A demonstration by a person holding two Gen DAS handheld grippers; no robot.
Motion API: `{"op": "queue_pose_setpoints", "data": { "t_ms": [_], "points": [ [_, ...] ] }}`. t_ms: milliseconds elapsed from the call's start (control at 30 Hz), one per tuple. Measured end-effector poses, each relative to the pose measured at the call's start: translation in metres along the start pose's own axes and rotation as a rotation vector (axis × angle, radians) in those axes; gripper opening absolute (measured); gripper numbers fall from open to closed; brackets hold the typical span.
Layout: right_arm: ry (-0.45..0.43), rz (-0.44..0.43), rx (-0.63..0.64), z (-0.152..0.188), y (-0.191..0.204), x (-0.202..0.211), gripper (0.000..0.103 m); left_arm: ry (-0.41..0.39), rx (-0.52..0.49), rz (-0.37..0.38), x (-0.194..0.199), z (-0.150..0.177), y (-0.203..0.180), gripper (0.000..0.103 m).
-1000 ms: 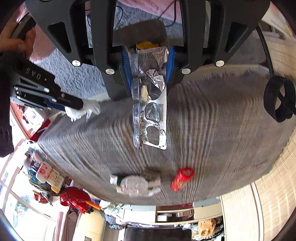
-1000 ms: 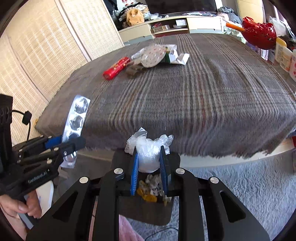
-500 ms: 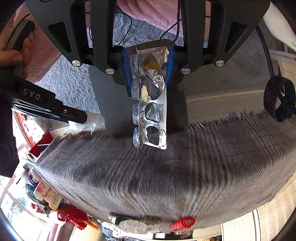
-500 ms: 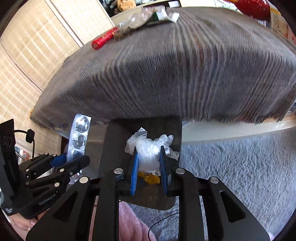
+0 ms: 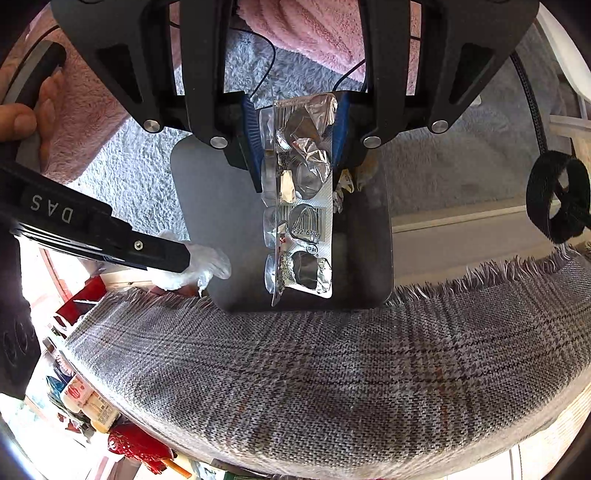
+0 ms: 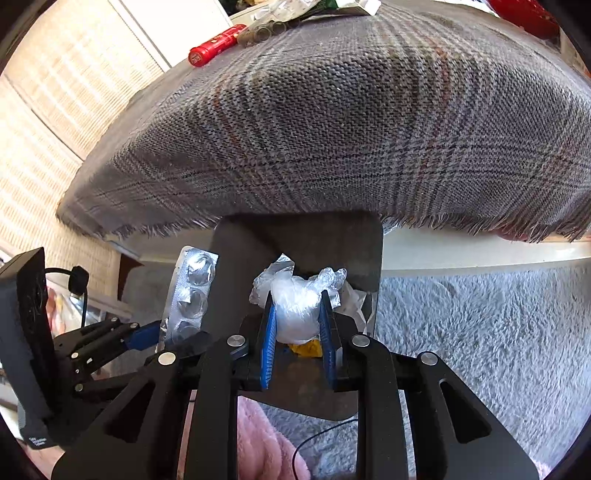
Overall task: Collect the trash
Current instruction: 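Lower the blister pack and plastic bag into the bin and open both grippers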
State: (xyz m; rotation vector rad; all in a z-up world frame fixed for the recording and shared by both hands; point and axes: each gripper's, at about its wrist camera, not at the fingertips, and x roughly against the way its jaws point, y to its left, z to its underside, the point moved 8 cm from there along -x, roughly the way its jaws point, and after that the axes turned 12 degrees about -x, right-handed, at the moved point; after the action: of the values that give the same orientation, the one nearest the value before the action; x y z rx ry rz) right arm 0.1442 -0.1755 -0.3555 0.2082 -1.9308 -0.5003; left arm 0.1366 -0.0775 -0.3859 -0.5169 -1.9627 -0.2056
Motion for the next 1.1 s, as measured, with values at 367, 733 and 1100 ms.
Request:
{"op": "queue_pose_setpoints", "data": {
  "t_ms": [367, 733, 1100],
  "points": [
    [-0.005, -0.001, -0.017, -0.002, 0.002, -0.001, 0.054, 0.000, -0.011, -0.005, 0.004, 0.000, 0.002, 0.053],
    [-0.029, 0.093, -0.029, -0.003, -0.009, -0.002, 0.096, -0.012, -0.005, -0.042, 0.016, -0.006, 0.015, 0.080],
    [-0.033, 0.069, -0.052, -0.012, -0.009, 0.008, 0.097, -0.046, 0.005, -0.060, 0.036, -0.021, 0.027, 0.086]
  ]
}}
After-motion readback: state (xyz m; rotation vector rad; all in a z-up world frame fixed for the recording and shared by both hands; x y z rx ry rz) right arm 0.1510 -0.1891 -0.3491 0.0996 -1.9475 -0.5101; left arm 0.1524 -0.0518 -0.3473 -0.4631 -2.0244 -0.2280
